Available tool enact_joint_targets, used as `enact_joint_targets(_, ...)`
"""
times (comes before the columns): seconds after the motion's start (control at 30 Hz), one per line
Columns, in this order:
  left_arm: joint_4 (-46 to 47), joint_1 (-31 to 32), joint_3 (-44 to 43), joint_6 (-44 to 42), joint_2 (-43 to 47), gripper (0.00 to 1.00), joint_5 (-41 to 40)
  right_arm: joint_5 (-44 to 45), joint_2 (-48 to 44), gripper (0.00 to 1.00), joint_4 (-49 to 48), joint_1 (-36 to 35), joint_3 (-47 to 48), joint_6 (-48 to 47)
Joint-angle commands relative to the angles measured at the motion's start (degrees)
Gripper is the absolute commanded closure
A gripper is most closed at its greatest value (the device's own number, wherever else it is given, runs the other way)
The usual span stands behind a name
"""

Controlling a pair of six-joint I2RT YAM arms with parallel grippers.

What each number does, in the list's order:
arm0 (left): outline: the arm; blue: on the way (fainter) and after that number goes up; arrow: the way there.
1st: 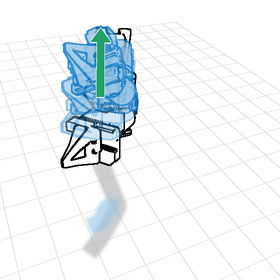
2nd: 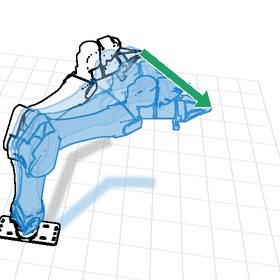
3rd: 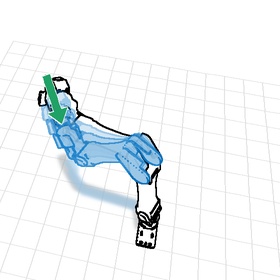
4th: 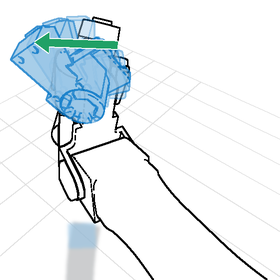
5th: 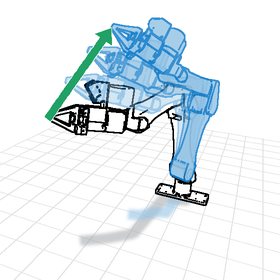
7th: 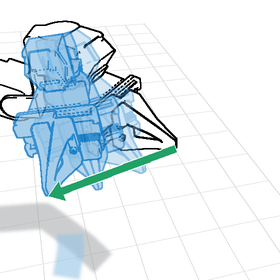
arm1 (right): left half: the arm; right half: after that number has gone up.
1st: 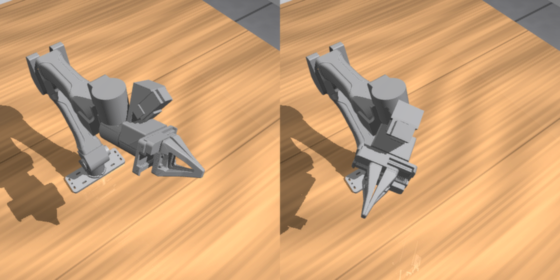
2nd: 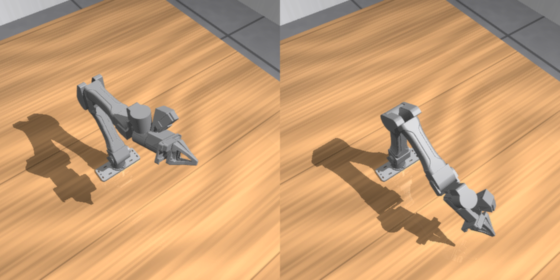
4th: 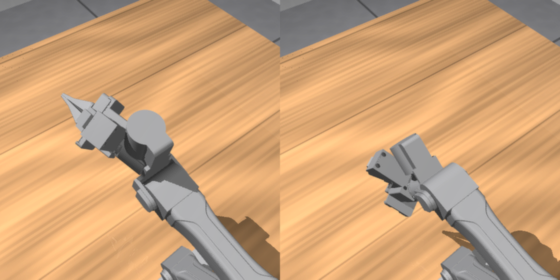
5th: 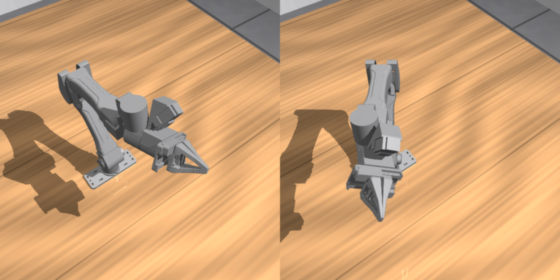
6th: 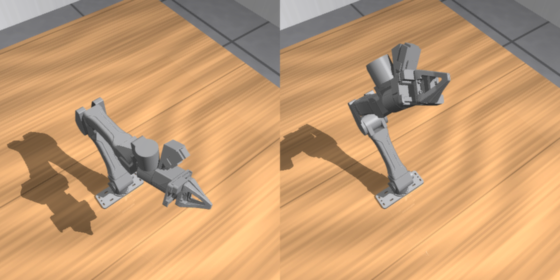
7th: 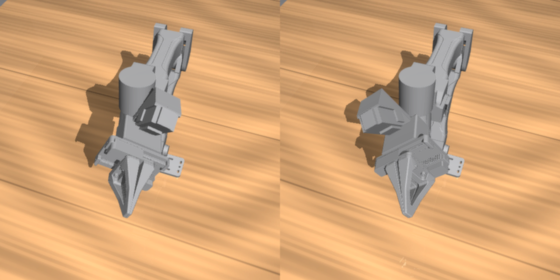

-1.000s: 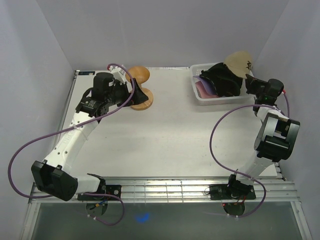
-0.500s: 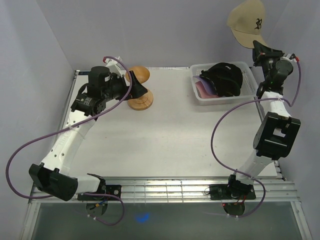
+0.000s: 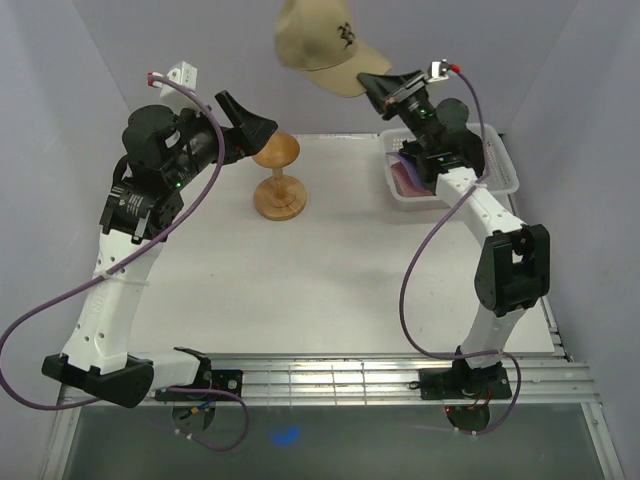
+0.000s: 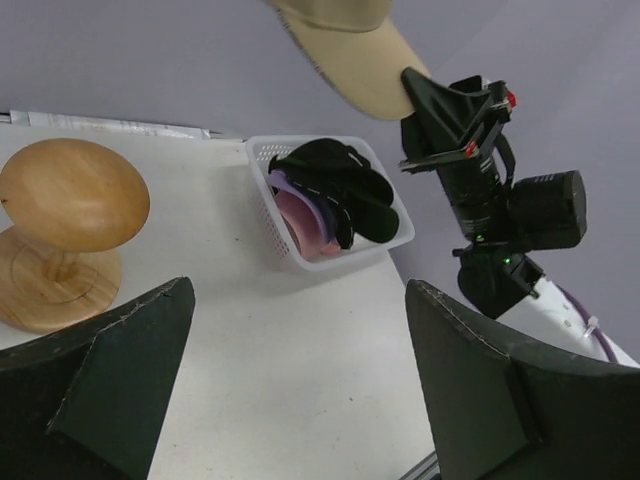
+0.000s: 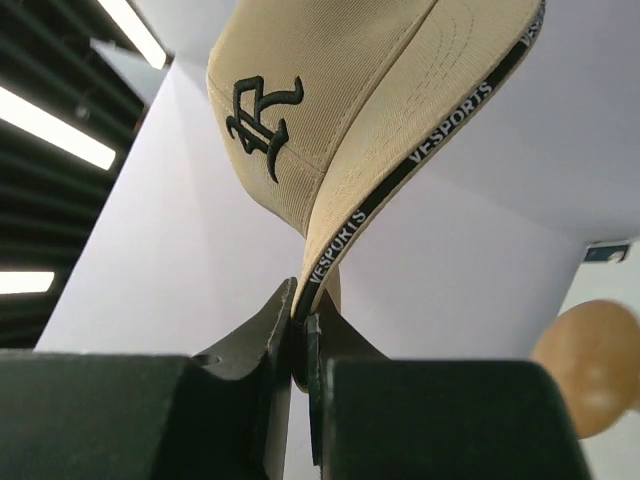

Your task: Stack the hats

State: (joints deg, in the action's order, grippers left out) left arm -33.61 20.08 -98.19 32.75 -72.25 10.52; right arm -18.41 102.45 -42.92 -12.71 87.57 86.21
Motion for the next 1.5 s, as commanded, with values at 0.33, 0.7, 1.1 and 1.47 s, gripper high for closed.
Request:
enact_joint_targets(0.33, -2.0, 0.1, -1.8, 1.5, 1.8, 0.04, -4.1, 4.0, 2.7, 0.92, -10.0, -17.2, -14.1, -10.4)
enact_joint_targets(0.7, -3.1, 0.1, 1.7, 0.1, 2.6, 0.04, -5.2, 3.7, 2.8, 0.92, -21.4, -17.4, -27.6, -10.6)
enact_joint_targets(1.1, -2.1, 0.1, 5.6, -0.1, 2.7, 0.04, -4.6, 6.3, 2.3, 0.61, -22.2, -19.0, -38.3, -9.6)
enact_joint_targets(1.47, -1.8, 0.1, 6.2, -1.7, 3.2, 0.04, -4.3, 8.4, -3.6, 0.17, -4.0, -19.1, -37.9, -14.1)
